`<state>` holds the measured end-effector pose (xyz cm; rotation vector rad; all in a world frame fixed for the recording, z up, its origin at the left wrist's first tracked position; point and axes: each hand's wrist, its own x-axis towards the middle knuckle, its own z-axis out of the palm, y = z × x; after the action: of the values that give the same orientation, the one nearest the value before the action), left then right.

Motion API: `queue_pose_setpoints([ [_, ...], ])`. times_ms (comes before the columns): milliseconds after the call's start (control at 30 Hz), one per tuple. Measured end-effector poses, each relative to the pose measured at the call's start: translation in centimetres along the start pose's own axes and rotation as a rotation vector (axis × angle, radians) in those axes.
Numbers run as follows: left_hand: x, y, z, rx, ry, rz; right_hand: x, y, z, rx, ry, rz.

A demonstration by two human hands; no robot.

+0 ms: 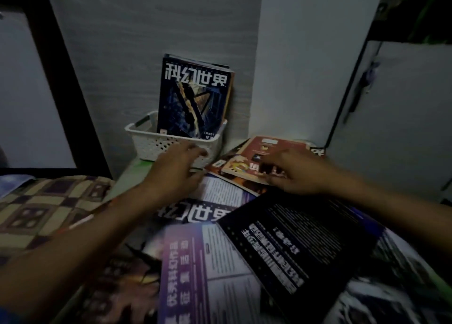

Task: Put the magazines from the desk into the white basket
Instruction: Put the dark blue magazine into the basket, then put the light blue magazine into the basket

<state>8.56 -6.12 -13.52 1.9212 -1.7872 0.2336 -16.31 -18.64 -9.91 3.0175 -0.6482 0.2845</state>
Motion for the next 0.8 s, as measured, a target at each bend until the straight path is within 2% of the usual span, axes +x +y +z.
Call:
queue_pose_setpoints([
  [67,-1.2,4.1,0.2,-0.125,-0.133,0.004,-2.5,0.2,-0.9,-0.143,-0.031,0.012],
  [133,-2.0,6.9,1.3,-0.157,-0.315,-0.031,-4.8,0.3,-1.1,-0.234,-0.137,0.056],
  [200,-2.3,8.7,2.4,-0.18,-0.361,-0.033,-6.8,0.2,-0.7,-0.259,-0.273,0.101],
  [333,-2.0,10.2,2.4,-0.382,-0.4,-0.149,-10.1,0.2,0.0,-0.172,-0.403,0.148],
  [433,-1.6,11.4,1.8,-0.507,-0.301,-0.201,-12.7,0.7,0.0,-0.095,-0.501,0.11],
  [467,-1.4,12.0,1.3,-0.591,-0.322,-0.234,-13.7,0.8,-0.2,-0.013,-0.52,0.094],
  [533,-1.3,12.6,-0.1,-0.847,-0.48,-0.381,-15.7,0.6,-0.7,0.203,-0.521,0.078],
  [600,-1.3,12.2,-2.1,-1.107,-0.605,-0.539,-17.4,-0.2,-0.7,0.329,-0.453,0.063],
  [700,-1.5,10.8,-4.9,-1.278,-0.563,-0.697,-18.3,-2.8,0.4,0.233,-0.275,0.005],
  [800,-2.6,10.2,-6.1,-1.26,-0.505,-0.662,-17.2,-5.0,1.9,0.024,0.227,-0.127],
])
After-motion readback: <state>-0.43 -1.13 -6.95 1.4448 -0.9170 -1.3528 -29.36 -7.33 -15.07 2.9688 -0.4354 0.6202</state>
